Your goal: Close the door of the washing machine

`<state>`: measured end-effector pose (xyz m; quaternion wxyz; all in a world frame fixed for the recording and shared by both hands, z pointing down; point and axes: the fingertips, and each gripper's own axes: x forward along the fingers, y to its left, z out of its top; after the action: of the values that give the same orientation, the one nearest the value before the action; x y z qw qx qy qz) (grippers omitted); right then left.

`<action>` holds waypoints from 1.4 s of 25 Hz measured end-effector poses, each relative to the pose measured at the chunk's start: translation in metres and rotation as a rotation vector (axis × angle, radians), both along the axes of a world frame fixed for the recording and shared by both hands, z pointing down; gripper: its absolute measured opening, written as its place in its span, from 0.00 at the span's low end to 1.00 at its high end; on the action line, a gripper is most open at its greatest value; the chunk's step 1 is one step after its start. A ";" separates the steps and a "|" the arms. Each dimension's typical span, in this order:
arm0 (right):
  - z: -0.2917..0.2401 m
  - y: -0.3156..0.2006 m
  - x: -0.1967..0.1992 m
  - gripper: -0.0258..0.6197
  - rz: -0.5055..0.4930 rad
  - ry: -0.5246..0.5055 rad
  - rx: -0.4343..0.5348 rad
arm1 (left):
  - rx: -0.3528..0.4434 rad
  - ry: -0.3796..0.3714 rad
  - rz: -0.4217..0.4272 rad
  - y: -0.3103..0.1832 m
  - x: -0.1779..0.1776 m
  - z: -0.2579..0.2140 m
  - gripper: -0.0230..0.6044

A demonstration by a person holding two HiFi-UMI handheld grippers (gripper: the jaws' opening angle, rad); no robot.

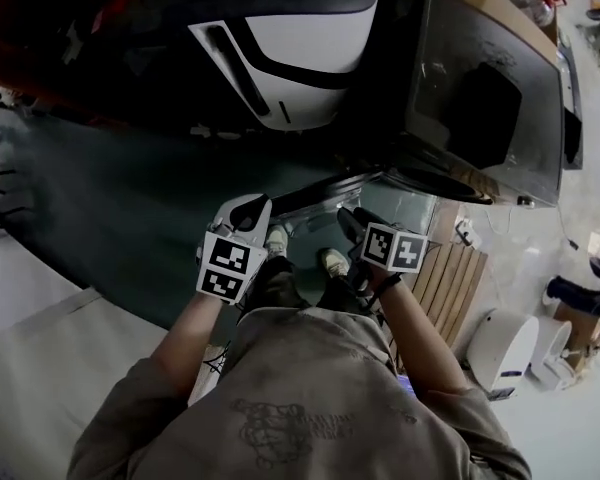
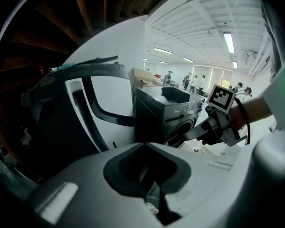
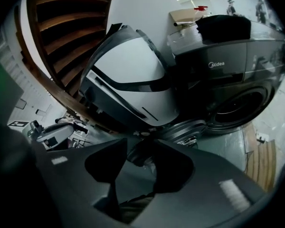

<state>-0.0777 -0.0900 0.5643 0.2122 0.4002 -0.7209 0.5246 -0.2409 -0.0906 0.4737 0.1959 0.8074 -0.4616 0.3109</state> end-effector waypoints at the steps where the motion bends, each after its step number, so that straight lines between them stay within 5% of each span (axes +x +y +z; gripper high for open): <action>1: 0.003 -0.003 -0.002 0.34 0.020 0.009 -0.005 | -0.010 0.001 0.019 -0.006 -0.003 0.006 0.04; 16: 0.077 -0.020 -0.044 0.36 0.297 0.054 -0.162 | -0.136 -0.022 0.243 -0.045 -0.019 0.079 0.04; 35: 0.130 -0.034 -0.046 0.37 0.468 0.071 -0.240 | -0.198 -0.034 0.217 -0.044 -0.037 0.127 0.04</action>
<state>-0.1236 -0.1238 0.6942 0.1561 0.5461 -0.5334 0.6268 -0.2782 -0.1343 0.6012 0.2319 0.8238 -0.3421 0.3881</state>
